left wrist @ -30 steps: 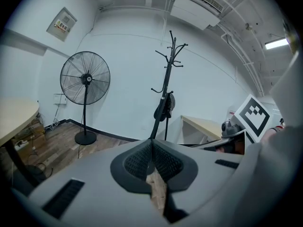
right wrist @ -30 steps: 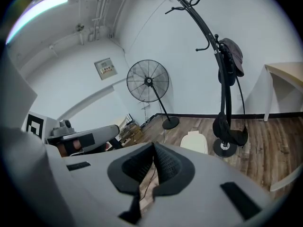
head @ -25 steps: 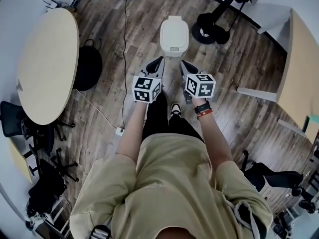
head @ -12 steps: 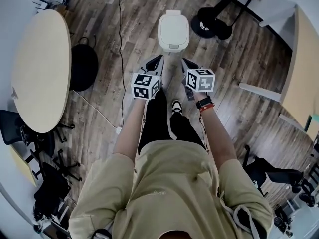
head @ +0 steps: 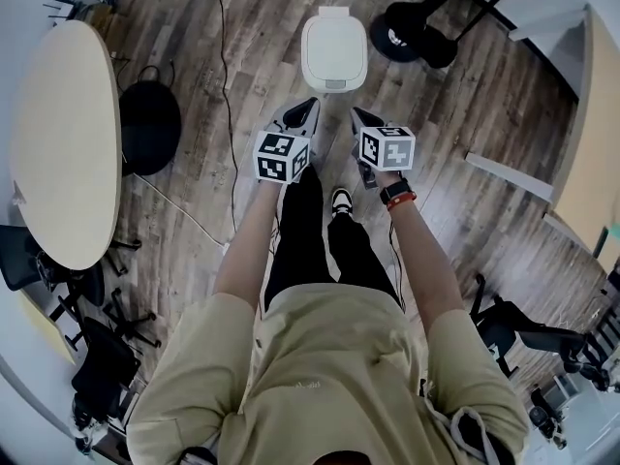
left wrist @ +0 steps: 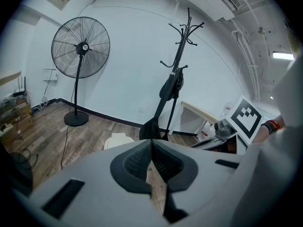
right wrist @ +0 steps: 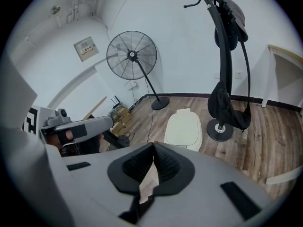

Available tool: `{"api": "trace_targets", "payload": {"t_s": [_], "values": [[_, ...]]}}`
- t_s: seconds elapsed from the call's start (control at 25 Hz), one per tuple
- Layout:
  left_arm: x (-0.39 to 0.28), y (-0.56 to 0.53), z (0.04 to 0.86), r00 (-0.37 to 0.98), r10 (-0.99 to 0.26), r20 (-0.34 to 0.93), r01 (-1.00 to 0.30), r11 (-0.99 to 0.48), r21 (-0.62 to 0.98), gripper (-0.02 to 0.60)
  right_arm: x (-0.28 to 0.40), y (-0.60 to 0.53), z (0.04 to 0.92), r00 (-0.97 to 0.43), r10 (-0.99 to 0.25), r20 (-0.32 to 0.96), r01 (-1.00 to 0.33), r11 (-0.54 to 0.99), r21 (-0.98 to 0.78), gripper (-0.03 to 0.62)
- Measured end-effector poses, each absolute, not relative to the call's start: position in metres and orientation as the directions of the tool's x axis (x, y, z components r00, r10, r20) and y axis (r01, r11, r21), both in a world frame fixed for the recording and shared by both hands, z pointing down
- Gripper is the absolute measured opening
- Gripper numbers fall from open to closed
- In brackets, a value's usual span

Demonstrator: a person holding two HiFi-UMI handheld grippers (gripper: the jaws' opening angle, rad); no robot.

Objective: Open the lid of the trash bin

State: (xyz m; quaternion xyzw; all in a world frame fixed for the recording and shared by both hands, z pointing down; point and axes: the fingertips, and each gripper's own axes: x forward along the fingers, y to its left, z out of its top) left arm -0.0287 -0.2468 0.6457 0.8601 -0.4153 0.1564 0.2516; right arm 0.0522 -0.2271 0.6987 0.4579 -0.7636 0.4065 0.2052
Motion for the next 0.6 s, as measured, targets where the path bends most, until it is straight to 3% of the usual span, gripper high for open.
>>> {"api": "trace_targets", "payload": {"t_s": [0.6], "values": [[-0.039,-0.306,0.714,0.648,-0.633,0.423,-0.761,-0.566,0.318,0.023,0.030,-0.268,0.794,-0.476,-0.497,0.726,-0.875,0.182,-0.449,0.020]]}}
